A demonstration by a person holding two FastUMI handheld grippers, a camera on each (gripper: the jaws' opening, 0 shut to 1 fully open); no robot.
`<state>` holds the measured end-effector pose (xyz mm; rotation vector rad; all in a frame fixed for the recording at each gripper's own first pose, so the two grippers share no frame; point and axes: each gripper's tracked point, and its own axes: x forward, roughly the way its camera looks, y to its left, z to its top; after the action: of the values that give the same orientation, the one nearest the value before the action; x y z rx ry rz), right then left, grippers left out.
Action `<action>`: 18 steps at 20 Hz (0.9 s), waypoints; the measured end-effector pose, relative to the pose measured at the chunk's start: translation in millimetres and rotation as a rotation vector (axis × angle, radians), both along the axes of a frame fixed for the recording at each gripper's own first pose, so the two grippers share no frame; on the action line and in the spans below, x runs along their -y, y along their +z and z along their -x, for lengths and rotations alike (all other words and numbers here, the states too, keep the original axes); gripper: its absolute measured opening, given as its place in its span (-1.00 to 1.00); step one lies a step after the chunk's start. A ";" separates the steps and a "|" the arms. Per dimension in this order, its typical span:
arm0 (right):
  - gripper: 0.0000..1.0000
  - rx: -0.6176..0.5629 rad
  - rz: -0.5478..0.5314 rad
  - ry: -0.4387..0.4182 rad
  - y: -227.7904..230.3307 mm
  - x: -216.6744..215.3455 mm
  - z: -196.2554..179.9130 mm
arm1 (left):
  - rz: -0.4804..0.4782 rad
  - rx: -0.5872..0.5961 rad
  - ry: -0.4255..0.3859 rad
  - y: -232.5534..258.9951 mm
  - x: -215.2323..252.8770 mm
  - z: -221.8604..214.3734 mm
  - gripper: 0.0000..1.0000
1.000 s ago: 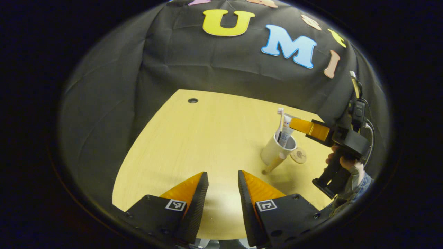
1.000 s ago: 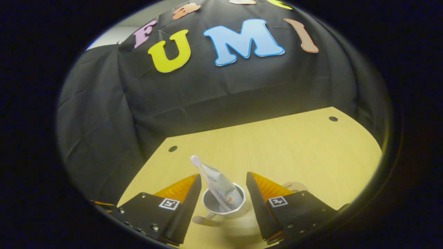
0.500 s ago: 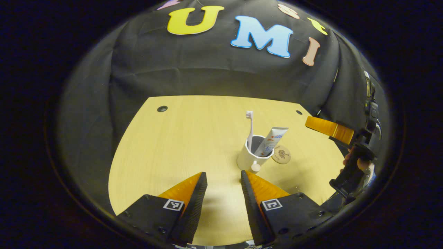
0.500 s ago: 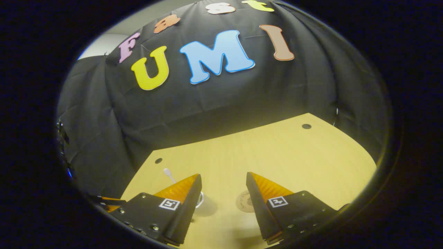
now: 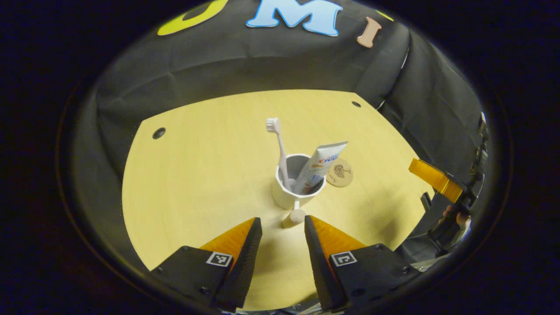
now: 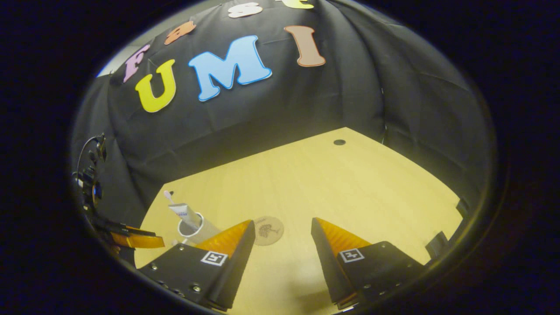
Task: Put the toothbrush and toothpaste on the desktop into the cup, then pick up the cup and place it on the coaster on the desktop.
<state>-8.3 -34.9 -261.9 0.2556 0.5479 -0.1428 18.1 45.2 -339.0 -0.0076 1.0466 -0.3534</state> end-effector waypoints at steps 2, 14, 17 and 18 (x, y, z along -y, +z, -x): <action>0.56 -0.014 -0.002 -0.022 -2.6 9.8 6.9 | -0.006 -0.058 -0.028 -8.7 7.3 -0.6 0.34; 0.55 -0.060 0.007 -0.132 -5.9 59.9 30.7 | -0.137 -0.272 -0.101 -71.9 19.8 -31.6 0.34; 0.56 -0.076 -0.002 -0.160 -9.1 68.9 34.4 | -0.162 -0.331 -0.112 -84.2 23.7 -31.9 0.39; 0.46 -0.080 -0.005 -0.166 -10.2 70.9 34.9 | -0.165 -0.338 -0.112 -89.7 25.4 -33.0 0.38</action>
<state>-43.2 -105.8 -272.1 0.3010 0.6067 -0.3143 51.1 19.8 -428.7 0.1433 1.4125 -0.3739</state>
